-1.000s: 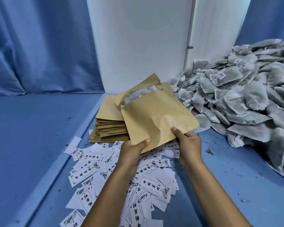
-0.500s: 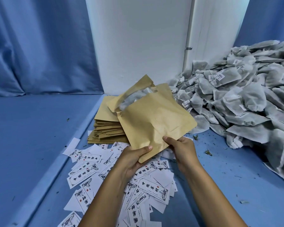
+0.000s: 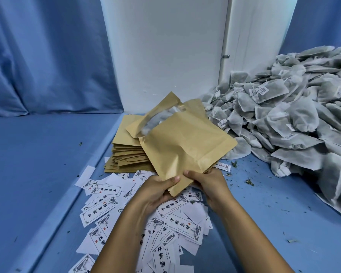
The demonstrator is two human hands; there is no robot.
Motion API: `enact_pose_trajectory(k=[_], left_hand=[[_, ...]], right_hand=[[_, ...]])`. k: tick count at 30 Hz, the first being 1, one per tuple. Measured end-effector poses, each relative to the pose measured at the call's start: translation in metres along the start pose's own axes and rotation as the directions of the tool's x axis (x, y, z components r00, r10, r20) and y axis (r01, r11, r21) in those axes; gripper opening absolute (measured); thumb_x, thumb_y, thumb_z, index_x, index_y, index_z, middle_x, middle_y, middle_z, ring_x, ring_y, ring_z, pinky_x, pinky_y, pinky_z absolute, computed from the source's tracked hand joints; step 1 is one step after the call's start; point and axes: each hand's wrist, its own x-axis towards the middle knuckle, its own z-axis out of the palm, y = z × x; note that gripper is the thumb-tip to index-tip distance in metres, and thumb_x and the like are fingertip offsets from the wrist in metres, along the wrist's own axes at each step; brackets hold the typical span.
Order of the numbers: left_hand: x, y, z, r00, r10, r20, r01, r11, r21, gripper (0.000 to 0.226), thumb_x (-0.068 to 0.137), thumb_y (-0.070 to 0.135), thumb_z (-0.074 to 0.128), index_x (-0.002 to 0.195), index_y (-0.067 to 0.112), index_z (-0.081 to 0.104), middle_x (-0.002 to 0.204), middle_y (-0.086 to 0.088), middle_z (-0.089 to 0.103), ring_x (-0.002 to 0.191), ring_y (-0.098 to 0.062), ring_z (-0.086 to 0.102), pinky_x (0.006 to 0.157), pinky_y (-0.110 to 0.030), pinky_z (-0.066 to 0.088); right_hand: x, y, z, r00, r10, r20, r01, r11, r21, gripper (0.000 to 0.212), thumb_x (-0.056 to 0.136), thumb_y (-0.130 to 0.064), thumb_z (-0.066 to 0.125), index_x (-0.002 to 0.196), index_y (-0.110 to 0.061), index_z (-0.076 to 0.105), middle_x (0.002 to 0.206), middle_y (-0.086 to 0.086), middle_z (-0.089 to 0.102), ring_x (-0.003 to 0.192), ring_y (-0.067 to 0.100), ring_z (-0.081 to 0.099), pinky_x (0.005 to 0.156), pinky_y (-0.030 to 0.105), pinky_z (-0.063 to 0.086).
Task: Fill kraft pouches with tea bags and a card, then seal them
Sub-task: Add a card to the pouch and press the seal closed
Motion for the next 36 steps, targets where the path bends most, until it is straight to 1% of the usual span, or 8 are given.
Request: enact_pose_trajectory(k=[5,8,11,14,17,21,27,36], left_hand=[[0.003,-0.002,0.000,0.999,0.040,-0.002,-0.040,0.993,0.109,0.020,0.080,0.006,0.070,0.097,-0.003,0.065,0.089,-0.018,0.073,0.082,-0.027,0.072,0.068,-0.030,0.058],[0.004,-0.003,0.001,0.998,0.065,-0.017,-0.063,0.990,0.125,0.013,0.082,0.005,0.069,0.092,-0.003,0.066,0.084,-0.018,0.073,0.077,-0.027,0.072,0.064,-0.029,0.058],[0.005,-0.001,-0.001,0.997,0.074,-0.032,-0.069,0.988,0.138,0.016,0.080,0.005,0.070,0.092,-0.005,0.066,0.084,-0.017,0.073,0.074,-0.027,0.072,0.062,-0.030,0.059],[0.006,0.002,-0.004,0.998,0.050,-0.047,-0.043,0.989,0.143,0.016,0.079,0.003,0.071,0.090,-0.006,0.065,0.081,-0.017,0.073,0.070,-0.025,0.071,0.057,-0.026,0.056],[0.006,0.002,-0.004,0.998,0.030,-0.058,-0.020,0.987,0.162,0.022,0.076,0.005,0.073,0.093,-0.006,0.064,0.080,-0.015,0.073,0.070,-0.023,0.071,0.057,-0.025,0.056],[0.003,0.003,-0.005,0.998,0.031,-0.056,-0.022,0.986,0.165,0.035,0.066,0.013,0.077,0.091,-0.008,0.064,0.075,-0.014,0.072,0.064,-0.018,0.070,0.054,-0.020,0.054],[-0.002,0.005,-0.001,0.999,-0.015,-0.031,0.021,0.984,0.178,0.041,0.059,0.013,0.076,0.091,-0.008,0.061,0.071,-0.012,0.071,0.062,-0.017,0.068,0.054,-0.022,0.055],[-0.004,0.006,0.000,0.998,-0.056,-0.003,0.055,0.967,0.247,0.028,0.063,0.013,0.077,0.083,-0.003,0.065,0.066,-0.008,0.069,0.058,-0.014,0.065,0.058,-0.021,0.057]], right_hand=[[0.002,-0.001,-0.001,0.996,-0.038,-0.084,0.038,0.999,-0.007,0.012,0.074,0.006,0.073,0.085,0.007,0.067,0.084,0.020,0.073,0.075,0.032,0.072,0.067,0.037,0.060],[0.001,-0.003,-0.003,0.997,-0.053,-0.059,0.054,0.998,0.023,0.016,0.076,0.005,0.072,0.090,0.008,0.067,0.087,0.020,0.073,0.078,0.032,0.072,0.063,0.032,0.059],[0.003,-0.006,-0.005,0.988,-0.101,-0.113,0.105,0.994,0.037,0.016,0.077,-0.003,0.074,0.091,0.003,0.068,0.089,0.016,0.074,0.081,0.028,0.072,0.072,0.035,0.058],[0.006,-0.008,-0.007,0.975,-0.159,-0.157,0.161,0.987,0.002,0.009,0.078,-0.001,0.072,0.086,-0.001,0.071,0.084,0.011,0.075,0.077,0.021,0.072,0.067,0.026,0.057],[0.006,-0.008,-0.008,0.984,-0.142,-0.106,0.145,0.989,0.023,0.007,0.079,0.002,0.070,0.085,-0.001,0.069,0.085,0.012,0.074,0.076,0.020,0.072,0.065,0.023,0.056],[0.008,-0.015,-0.015,0.967,-0.171,-0.191,0.194,0.974,0.114,0.010,0.079,-0.001,0.070,0.089,-0.001,0.069,0.087,0.011,0.074,0.079,0.019,0.071,0.070,0.023,0.056],[0.009,-0.018,-0.020,0.978,-0.116,-0.174,0.146,0.974,0.171,0.009,0.082,0.001,0.066,0.092,0.002,0.067,0.091,0.013,0.073,0.082,0.021,0.070,0.073,0.025,0.055],[0.010,-0.026,-0.030,0.948,-0.180,-0.262,0.242,0.942,0.231,0.008,0.081,0.000,0.069,0.088,-0.003,0.069,0.084,0.006,0.074,0.076,0.014,0.070,0.066,0.018,0.055]])
